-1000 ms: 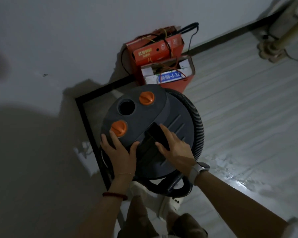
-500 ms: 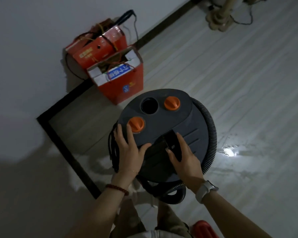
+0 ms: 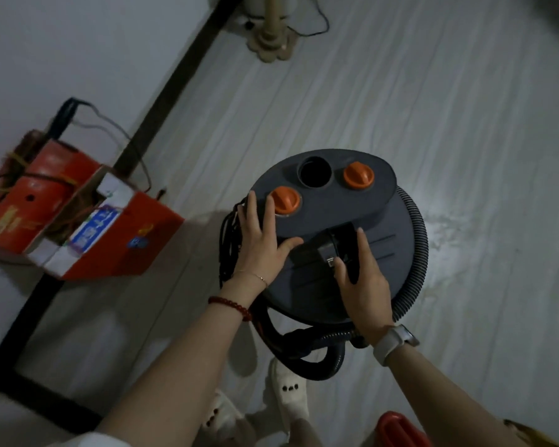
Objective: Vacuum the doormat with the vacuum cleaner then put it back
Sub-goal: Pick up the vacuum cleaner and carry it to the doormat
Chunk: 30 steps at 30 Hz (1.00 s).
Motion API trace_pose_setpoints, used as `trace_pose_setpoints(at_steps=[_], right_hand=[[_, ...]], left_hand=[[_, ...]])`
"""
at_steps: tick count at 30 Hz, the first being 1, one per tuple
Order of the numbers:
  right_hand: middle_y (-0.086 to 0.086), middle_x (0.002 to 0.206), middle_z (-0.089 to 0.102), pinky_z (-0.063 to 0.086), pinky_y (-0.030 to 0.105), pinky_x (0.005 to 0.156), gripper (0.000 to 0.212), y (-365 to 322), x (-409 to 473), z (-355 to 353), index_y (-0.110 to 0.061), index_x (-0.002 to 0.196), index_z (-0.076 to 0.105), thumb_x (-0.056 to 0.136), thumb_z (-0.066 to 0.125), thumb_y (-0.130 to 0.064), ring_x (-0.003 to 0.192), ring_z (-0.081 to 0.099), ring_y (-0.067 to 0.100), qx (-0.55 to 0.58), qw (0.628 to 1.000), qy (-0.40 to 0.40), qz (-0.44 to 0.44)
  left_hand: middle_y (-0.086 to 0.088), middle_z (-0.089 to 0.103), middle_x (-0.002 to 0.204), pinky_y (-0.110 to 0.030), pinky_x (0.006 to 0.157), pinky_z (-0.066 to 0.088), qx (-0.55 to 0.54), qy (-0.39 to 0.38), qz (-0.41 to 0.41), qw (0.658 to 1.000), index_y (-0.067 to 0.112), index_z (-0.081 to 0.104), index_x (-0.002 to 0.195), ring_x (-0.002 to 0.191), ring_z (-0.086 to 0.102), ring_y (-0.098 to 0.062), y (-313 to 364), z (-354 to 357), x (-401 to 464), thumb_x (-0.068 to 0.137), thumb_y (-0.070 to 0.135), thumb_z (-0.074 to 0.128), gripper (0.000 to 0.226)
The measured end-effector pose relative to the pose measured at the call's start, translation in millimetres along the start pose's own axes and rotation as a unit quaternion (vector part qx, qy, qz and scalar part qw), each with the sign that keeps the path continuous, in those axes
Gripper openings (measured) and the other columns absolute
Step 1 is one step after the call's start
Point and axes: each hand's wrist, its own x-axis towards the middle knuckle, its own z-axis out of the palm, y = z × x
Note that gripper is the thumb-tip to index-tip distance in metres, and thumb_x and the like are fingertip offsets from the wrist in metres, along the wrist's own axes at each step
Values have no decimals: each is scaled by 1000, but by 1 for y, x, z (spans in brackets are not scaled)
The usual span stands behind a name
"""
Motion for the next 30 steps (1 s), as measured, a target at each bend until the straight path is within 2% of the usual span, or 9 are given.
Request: trace_pose_setpoints(at_steps=[3, 7, 9, 17, 20, 23, 25, 27, 30], right_hand=[[14, 127, 56, 49, 47, 80, 64, 4, 35, -8, -21, 147, 18, 93, 52, -30, 104, 59, 36, 11, 998, 48, 35], [16, 120, 60, 52, 47, 67, 63, -3, 85, -10, -20, 146, 20, 93, 49, -34, 84, 64, 40, -14, 992, 100, 71], [17, 118, 60, 52, 46, 65, 63, -9, 116, -11, -18, 146, 21, 92, 50, -33, 81, 64, 40, -15, 989, 120, 83], [17, 127, 56, 51, 49, 72, 61, -44, 253, -24, -15, 146, 23, 93, 49, -30, 93, 63, 41, 27, 973, 196, 121], [17, 129, 55, 50, 46, 70, 61, -54, 309, -36, -14, 146, 23, 93, 49, -30, 94, 62, 42, 26, 967, 215, 134], [18, 126, 57, 50, 46, 69, 61, -59, 368, -52, -15, 146, 22, 93, 49, -31, 91, 63, 42, 25, 966, 226, 127], [18, 125, 57, 50, 48, 71, 62, -60, 412, -64, -17, 147, 20, 94, 47, -34, 90, 63, 42, 24, 965, 222, 134], [16, 127, 55, 49, 46, 72, 62, -63, 455, -78, -20, 147, 17, 94, 45, -36, 91, 62, 41, 30, 965, 215, 144], [14, 131, 53, 47, 46, 73, 62, -66, 521, -100, -22, 147, 15, 94, 44, -37, 93, 62, 41, 39, 969, 203, 138]], left_hand=[[-14, -17, 154, -49, 118, 3, 17, -33, 45, 998, 11, 0, 148, 142, -16, -33, 24, 1, 55, 86, 36, 59, 89], [-14, -16, 155, -52, 117, 6, 45, -75, 95, 992, 12, 0, 148, 143, -15, -34, 47, -5, 126, 85, 38, 60, 91], [-14, -16, 155, -52, 117, 6, 54, -87, 117, 988, 12, 1, 148, 143, -15, -34, 59, -10, 164, 85, 37, 61, 91], [-9, -24, 153, -49, 118, 2, 72, -139, 168, 973, 17, -3, 148, 142, -20, -31, 109, -34, 323, 87, 35, 59, 89], [-9, -30, 151, -47, 118, -1, 75, -149, 160, 973, 19, -8, 148, 141, -23, -29, 137, -38, 377, 89, 35, 55, 88], [-12, -31, 150, -46, 119, 6, 50, -127, 148, 979, 19, -5, 148, 142, -18, -29, 166, -37, 426, 90, 32, 55, 85], [-12, -31, 150, -41, 119, 10, 16, -109, 109, 988, 19, -3, 149, 144, -13, -27, 188, -38, 459, 89, 31, 58, 86], [-10, -28, 152, -39, 116, 16, -10, -98, 64, 993, 18, -4, 149, 145, -6, -25, 212, -41, 497, 88, 31, 60, 90], [-10, -22, 155, -40, 114, 19, 1, -100, 42, 994, 18, -5, 149, 145, 0, -27, 243, -44, 562, 89, 33, 58, 88]])
